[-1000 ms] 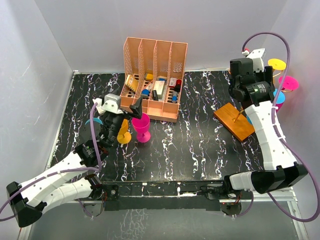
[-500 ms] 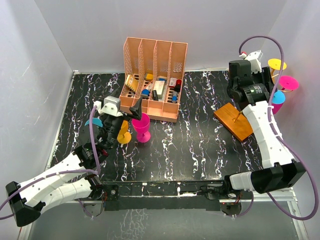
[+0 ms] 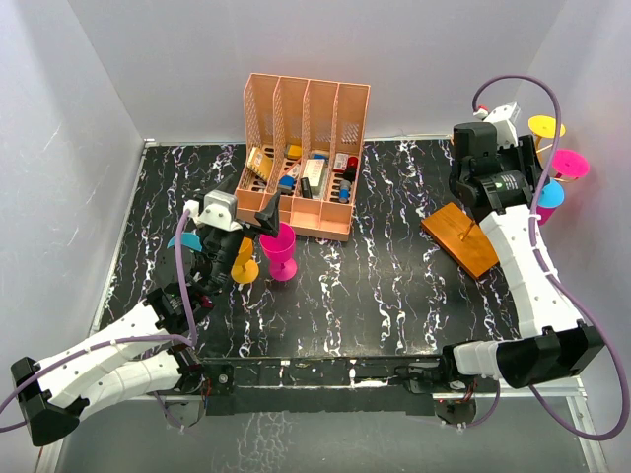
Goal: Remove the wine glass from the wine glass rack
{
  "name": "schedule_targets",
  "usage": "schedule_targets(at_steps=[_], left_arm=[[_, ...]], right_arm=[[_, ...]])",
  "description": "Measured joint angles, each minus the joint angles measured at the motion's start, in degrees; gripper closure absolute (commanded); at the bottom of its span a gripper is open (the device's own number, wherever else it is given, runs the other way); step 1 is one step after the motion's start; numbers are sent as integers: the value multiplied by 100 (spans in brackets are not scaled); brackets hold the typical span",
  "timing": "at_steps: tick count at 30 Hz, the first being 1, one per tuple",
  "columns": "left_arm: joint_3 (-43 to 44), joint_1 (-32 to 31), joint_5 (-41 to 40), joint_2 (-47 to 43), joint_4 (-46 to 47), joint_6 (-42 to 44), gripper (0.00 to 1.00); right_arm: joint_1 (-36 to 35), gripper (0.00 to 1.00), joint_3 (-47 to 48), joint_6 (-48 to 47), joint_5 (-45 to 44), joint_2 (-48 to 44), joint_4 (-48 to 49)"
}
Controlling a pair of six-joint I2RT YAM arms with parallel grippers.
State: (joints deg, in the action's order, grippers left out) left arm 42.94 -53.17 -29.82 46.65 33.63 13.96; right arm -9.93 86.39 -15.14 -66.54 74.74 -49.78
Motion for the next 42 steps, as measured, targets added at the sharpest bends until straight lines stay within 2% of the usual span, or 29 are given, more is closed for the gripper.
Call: schedule_targets(at_steps=[12, 16, 22, 29, 42], left_arm=[[-68, -22, -22, -2, 42, 15, 3], [-68, -22, -24, -2, 52, 22, 3], [-68, -22, -22, -2, 55, 24, 3], [-68, -22, -22, -2, 55, 22, 3], [-68, -22, -20, -7, 28, 22, 3]], right_arm=[[33, 67, -162, -74, 7, -164, 87], [33, 73, -181, -116, 11, -164, 87], [33, 76, -188, -129, 13, -166, 72], [33, 87, -188, -184, 46, -168, 72], [31, 92, -170, -544, 50, -229, 52]])
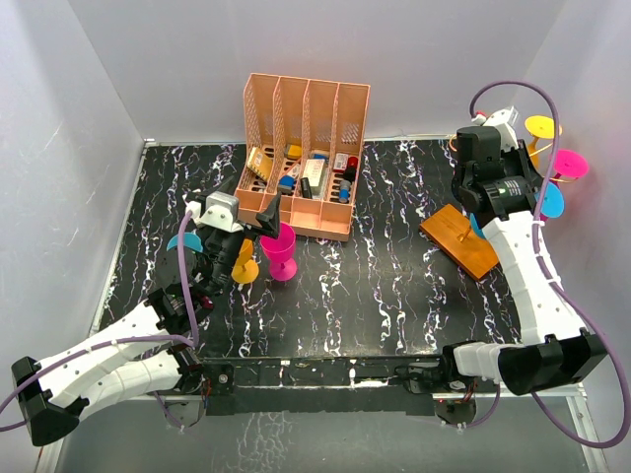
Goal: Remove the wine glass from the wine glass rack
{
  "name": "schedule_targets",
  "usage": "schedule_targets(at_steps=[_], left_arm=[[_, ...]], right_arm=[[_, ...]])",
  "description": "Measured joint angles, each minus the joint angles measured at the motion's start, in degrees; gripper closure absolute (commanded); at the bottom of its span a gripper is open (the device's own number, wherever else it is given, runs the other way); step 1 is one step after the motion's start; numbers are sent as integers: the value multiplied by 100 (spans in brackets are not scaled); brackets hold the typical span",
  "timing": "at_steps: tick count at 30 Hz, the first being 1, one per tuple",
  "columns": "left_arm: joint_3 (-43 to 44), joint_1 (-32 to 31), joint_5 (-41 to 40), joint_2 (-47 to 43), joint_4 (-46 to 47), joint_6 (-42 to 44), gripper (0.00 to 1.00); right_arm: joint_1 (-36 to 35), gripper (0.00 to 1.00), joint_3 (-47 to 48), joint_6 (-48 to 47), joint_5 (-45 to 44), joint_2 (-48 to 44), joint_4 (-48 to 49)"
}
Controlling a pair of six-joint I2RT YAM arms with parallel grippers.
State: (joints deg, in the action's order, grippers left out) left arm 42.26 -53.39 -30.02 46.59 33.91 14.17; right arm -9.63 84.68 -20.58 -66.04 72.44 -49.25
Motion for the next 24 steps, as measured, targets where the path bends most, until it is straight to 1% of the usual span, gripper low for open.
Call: schedule_targets(at_steps=[4, 12, 24], left_arm=[[0, 0, 0, -7, -13, -2, 3], [0, 0, 2, -7, -35, -2, 3], [0, 0, 4, -7, -96, -4, 3]], right_arm=[[2, 92, 50, -42, 118, -31, -101], [2, 92, 225, -28, 643, -168, -485], [4, 92, 382, -109, 966, -234, -710]])
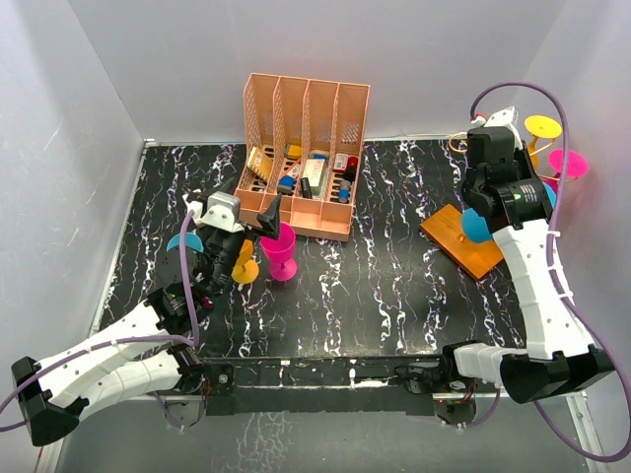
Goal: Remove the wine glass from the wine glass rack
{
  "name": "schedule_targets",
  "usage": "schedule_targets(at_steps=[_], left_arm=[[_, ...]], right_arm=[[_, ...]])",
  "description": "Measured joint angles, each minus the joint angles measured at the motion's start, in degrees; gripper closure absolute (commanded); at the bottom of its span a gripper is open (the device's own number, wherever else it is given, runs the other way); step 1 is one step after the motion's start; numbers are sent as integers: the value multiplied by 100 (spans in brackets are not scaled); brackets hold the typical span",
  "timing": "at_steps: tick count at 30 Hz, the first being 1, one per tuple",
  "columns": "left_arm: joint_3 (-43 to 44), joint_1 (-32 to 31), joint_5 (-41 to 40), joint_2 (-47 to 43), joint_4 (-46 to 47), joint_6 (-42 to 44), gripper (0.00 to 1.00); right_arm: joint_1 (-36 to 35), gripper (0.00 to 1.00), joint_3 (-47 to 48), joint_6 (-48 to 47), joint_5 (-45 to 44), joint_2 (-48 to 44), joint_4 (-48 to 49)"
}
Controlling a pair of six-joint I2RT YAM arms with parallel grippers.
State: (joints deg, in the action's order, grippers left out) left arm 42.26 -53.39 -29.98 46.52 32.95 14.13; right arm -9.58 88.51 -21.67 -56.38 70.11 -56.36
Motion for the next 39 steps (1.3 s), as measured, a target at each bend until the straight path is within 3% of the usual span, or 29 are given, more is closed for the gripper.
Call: schedule_targets(at_steps=[11, 22, 39], left_arm=[[0, 0, 13, 2, -4, 0, 3], [0, 0, 37, 0, -2, -4, 3], [0, -79, 39, -120, 4, 4, 3]], right_arm=[[-9, 92, 323, -160, 382, 15, -85], [-92, 92, 531, -468, 59, 597, 258], [-33, 92, -144, -1888, -1034, 667, 2041]])
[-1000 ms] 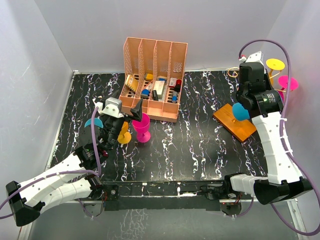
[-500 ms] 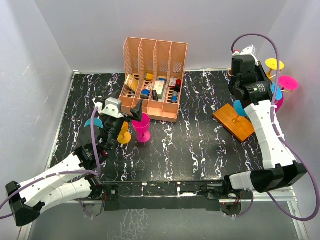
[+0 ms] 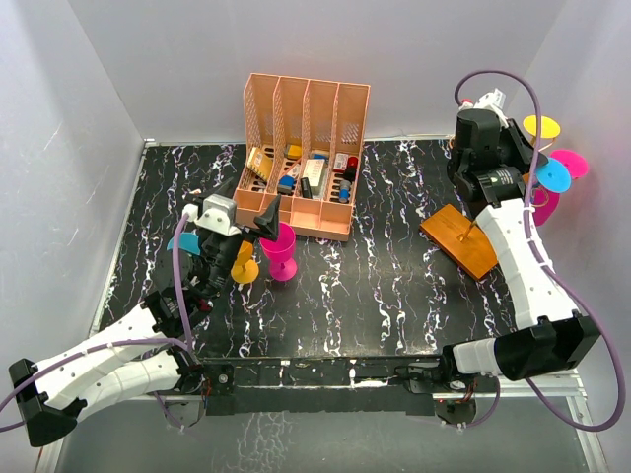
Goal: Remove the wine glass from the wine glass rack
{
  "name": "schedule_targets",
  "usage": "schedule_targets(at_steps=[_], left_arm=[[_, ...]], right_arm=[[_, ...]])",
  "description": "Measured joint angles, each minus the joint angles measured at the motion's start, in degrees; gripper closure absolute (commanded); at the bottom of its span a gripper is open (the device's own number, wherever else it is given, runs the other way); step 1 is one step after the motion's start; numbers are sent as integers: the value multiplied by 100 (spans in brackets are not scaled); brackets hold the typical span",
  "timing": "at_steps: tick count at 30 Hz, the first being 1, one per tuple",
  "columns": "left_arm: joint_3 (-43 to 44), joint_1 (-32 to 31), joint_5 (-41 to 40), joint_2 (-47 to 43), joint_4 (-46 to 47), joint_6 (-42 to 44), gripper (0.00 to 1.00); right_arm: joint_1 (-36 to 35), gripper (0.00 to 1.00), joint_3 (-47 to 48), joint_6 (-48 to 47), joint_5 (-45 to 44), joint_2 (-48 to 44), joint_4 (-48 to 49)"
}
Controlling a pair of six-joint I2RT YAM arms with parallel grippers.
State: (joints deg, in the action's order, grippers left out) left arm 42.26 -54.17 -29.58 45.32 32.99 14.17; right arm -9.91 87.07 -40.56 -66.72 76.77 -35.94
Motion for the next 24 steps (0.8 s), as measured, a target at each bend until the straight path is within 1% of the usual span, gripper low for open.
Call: schedule_targets(at_steps=[6, 15, 20, 24], left_arm=[[0, -13, 0, -13, 2, 7, 3], [0, -39, 2, -13, 0, 17, 3], [0, -39, 4, -4, -2, 20, 3], [0, -37, 4, 39, 4, 20, 3]], right_arm=[[256, 92, -212, -168, 9, -120, 203], [330, 92, -584, -308, 26, -570, 278], [328, 92, -706, -188, 140, -916, 140], [328, 92, -962, 22, 409, -1335, -101]])
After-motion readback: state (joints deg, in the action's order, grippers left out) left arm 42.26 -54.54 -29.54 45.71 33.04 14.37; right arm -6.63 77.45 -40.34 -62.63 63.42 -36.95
